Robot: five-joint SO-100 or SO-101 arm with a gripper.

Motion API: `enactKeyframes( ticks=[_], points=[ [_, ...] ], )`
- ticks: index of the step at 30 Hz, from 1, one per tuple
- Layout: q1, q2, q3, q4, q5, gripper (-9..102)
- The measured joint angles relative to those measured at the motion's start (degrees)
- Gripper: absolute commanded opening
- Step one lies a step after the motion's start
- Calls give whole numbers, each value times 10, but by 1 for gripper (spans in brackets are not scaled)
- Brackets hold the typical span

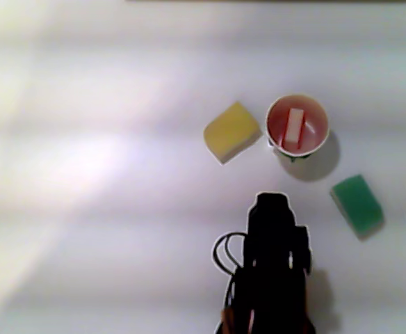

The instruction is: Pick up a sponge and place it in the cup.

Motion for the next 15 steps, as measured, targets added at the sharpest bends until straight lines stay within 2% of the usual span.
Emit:
enactKeyframes(
  ticks=[15],
  points=[
    [-17,0,0,26,-2,0]
  ],
)
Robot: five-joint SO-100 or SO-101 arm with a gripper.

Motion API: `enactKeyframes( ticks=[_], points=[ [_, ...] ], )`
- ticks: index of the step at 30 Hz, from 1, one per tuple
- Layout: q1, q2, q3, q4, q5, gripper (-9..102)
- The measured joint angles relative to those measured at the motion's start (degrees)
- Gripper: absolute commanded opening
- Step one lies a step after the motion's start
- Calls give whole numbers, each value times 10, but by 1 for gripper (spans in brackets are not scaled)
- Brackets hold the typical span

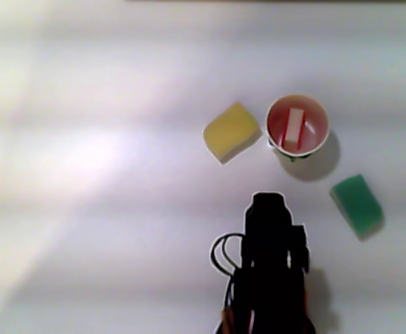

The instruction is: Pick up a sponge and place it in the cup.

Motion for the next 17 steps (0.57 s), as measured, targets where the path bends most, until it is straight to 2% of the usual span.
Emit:
enactKeyframes(
  ticks=[17],
  points=[
    [-14,0,0,2,0,0]
  ],
)
